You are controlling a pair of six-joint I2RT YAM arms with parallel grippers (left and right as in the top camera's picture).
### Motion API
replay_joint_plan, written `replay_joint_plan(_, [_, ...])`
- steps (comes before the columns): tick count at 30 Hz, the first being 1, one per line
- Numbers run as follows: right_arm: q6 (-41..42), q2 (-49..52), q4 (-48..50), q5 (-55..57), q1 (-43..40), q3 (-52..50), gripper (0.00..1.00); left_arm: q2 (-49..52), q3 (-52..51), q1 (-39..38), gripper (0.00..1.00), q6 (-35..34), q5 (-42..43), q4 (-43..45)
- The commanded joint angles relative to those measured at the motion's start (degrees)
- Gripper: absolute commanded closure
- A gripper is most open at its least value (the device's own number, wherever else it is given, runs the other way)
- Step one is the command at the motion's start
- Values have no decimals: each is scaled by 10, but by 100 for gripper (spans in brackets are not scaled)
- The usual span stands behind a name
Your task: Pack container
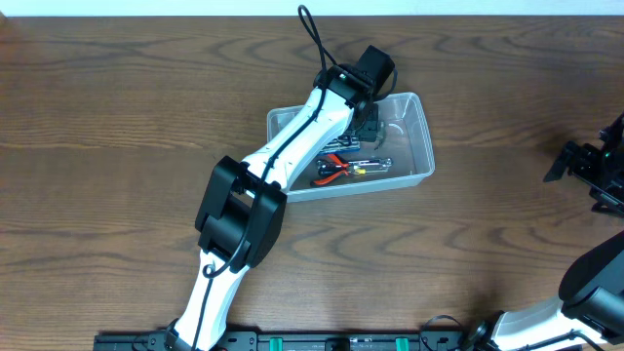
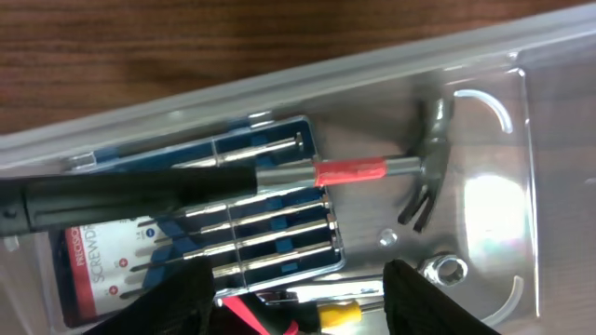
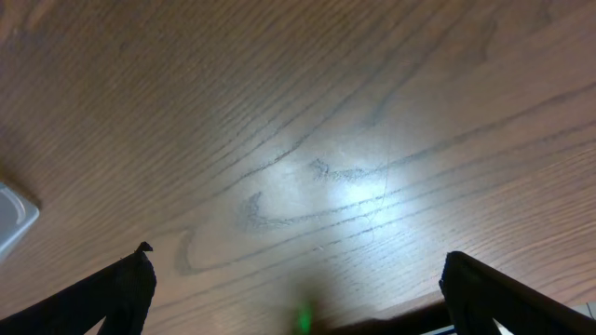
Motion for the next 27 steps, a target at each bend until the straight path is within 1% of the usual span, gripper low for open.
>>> replay_joint_plan(1, [10, 1, 0, -9, 2, -2, 1, -26, 8, 2, 43, 26, -11, -13])
replay_joint_plan(3, [10, 1, 0, -11, 5, -2, 1, -48, 8, 2, 43, 27, -34, -19])
replay_joint_plan(6, [9, 1, 7, -11, 24, -2, 1, -98, 8, 2, 42, 53, -75, -33])
replay_joint_plan(9, [-9, 1, 14, -18, 56, -2, 8, -152, 8, 8, 35, 55, -118, -62])
replay_joint_plan(10, [-18, 1, 17, -24, 73, -2, 12, -176, 8, 16, 34, 54, -123, -80])
replay_joint_plan(14, [-27, 1, 28, -23, 139, -2, 22, -226, 8, 58, 33, 28, -123, -137])
replay_joint_plan(15, [-27, 1, 34, -24, 159, -2, 28, -235, 8, 76, 33, 16, -123, -156])
replay_joint_plan(17, [-27, 1, 45, -24, 188, -2, 34, -240, 8, 106, 32, -2, -123, -184])
replay_joint_plan(18, [-25, 1, 51, -24, 203, -2, 40, -239, 7, 127, 28, -13, -123, -200])
replay_joint_plan(19, [-21, 1, 56, -24, 214, -2, 46, -238, 7, 141, 27, -19, -123, -210])
replay_joint_plan(20, [-20, 1, 62, -24, 228, -2, 58, -234, 6, 162, 25, -30, -122, -221])
replay_joint_plan(21, [-17, 2, 67, -24, 236, -2, 63, -231, 4, 178, 24, -34, -120, -227])
replay_joint_plan(22, [-12, 2, 75, -24, 248, -2, 72, -226, -2, 201, 24, -34, -108, -229])
replay_joint_plan(24, [-9, 2, 83, -24, 259, -2, 85, -221, -12, 227, 24, -34, -85, -224])
replay_joint_plan(25, [-5, 2, 87, -24, 266, -2, 91, -219, -22, 242, 24, -34, -68, -219])
replay_joint_plan(27, [-5, 2, 95, -24, 278, -2, 94, -214, -43, 267, 24, -34, -45, -208])
